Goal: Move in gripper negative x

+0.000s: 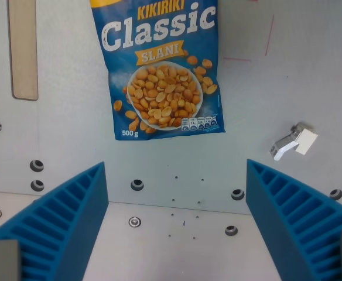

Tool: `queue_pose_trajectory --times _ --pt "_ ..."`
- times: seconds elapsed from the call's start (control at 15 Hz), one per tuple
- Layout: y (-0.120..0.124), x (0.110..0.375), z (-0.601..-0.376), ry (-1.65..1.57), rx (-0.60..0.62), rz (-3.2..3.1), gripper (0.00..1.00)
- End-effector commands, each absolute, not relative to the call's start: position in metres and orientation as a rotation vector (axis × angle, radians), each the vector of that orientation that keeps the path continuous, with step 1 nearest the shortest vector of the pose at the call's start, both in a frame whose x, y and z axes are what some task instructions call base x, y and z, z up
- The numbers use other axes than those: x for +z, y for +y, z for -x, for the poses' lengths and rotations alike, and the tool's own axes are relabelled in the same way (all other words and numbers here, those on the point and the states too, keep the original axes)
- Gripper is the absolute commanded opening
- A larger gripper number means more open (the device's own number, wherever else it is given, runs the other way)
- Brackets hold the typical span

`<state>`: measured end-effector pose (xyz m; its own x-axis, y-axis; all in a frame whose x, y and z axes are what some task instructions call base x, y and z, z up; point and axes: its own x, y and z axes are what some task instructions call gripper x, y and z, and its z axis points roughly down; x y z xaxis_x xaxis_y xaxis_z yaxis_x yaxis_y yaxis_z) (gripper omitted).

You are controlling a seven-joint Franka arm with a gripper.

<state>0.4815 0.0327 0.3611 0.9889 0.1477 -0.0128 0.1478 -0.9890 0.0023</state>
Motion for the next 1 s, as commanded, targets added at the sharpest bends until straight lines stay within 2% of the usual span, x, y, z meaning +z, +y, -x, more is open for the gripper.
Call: queue_pose_trajectory --times 0.07,1.0 --pt "0.032 0.364 -0.476 0.233 -0.012 -3.129 1.00" --pt "0.021 0.364 -0.407 0.233 -0.012 -3.129 1.00"
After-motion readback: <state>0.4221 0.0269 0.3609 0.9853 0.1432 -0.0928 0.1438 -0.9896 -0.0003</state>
